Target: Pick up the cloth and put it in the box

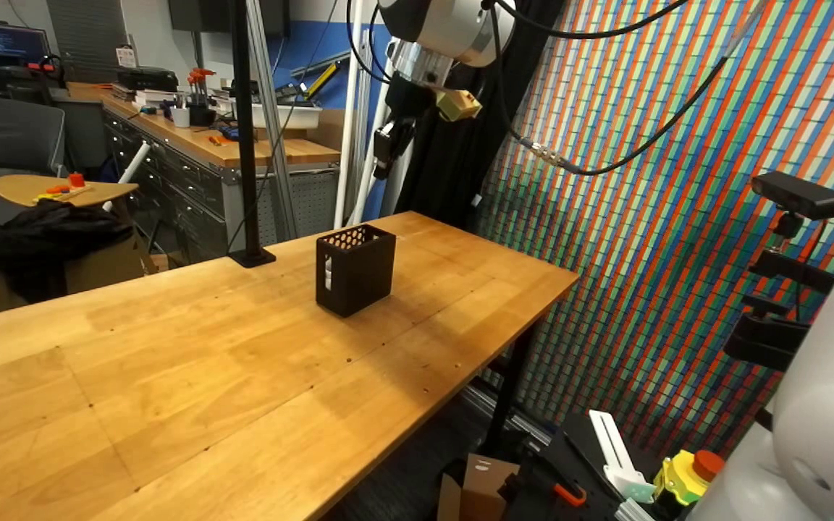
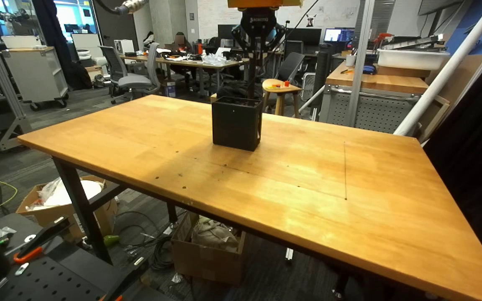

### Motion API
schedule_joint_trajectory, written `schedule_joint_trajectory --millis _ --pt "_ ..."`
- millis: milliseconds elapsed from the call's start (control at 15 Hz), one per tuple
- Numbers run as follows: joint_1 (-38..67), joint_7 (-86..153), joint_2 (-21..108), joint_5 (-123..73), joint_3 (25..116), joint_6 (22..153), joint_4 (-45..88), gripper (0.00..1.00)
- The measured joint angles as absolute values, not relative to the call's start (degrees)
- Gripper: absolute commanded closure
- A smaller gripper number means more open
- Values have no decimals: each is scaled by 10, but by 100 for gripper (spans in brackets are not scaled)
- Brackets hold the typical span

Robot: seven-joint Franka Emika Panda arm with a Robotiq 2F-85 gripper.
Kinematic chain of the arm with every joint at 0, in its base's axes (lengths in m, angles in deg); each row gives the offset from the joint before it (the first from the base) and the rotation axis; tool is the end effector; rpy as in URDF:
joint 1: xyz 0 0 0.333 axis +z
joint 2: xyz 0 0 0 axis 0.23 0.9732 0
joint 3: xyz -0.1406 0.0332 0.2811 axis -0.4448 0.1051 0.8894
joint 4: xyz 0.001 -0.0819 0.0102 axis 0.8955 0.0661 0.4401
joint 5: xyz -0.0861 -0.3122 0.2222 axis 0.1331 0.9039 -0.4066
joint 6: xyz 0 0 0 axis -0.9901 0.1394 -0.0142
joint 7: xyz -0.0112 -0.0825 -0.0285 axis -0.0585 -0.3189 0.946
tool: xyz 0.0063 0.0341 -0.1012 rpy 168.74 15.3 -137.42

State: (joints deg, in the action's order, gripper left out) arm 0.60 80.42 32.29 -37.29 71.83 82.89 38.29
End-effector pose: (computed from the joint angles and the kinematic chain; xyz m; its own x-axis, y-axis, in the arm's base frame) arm 0.5878 -0.1545 0.4783 0.8818 0.3711 0.2912 0.3673 -0.9275 0.0698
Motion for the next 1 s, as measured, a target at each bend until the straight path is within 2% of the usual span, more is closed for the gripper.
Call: schedule_joint_trajectory --millis 67,1000 --pt "6 806 317 -373 718 830 389 71" --pt "6 810 314 -373 718 838 398 71"
